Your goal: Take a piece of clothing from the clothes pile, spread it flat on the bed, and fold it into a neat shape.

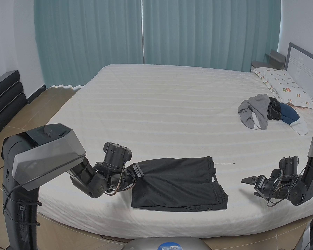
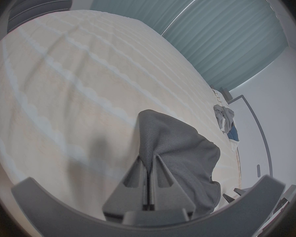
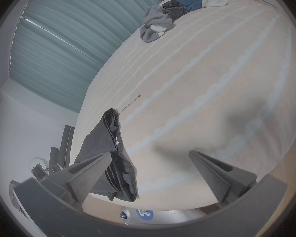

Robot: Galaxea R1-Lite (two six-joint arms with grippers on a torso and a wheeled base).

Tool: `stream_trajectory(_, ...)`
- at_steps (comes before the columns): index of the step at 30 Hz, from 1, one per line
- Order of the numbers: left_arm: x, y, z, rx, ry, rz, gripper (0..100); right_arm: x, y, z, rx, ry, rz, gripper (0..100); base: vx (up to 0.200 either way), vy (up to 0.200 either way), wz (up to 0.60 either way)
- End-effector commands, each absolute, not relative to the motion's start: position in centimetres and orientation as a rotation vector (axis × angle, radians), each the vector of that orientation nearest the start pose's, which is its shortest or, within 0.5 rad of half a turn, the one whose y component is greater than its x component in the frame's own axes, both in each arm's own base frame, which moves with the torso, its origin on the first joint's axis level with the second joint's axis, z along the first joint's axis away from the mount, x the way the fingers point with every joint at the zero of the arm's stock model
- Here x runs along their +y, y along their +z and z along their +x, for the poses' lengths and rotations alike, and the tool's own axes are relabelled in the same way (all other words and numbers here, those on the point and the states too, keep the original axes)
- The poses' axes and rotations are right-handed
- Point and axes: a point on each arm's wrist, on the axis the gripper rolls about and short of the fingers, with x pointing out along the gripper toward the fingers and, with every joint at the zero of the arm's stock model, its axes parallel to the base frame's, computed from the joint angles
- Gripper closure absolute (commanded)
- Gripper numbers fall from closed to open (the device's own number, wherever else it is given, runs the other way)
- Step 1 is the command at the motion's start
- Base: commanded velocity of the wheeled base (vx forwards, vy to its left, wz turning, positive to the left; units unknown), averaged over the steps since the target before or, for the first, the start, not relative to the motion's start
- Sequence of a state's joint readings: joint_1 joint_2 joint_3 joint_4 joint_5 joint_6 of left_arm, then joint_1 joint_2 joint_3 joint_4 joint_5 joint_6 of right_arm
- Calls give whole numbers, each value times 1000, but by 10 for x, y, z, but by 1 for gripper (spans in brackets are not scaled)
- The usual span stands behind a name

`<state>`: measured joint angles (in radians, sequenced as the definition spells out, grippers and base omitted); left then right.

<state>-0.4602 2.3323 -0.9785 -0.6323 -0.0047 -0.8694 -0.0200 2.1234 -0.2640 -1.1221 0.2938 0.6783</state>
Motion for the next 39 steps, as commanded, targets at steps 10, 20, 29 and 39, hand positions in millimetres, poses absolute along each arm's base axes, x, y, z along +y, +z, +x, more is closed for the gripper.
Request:
stream_trajectory(10, -172, -7, 354, 849, -97, -657, 100, 3, 0, 257, 791, 6, 770, 0, 0, 200, 0)
stream_trajectory(20, -175, -7, 353, 852, -110, -658, 100, 4, -1, 257, 793, 7, 770, 0, 0, 60, 0)
stream_trajectory(29, -179, -6, 353, 859, -104, -708, 0, 4, -1, 257, 794, 7, 770, 0, 0, 0, 0)
stream_trajectory(39, -177, -6, 351, 863, -97, -708, 0, 4, 0, 256, 793, 8, 772, 0, 0, 0, 0)
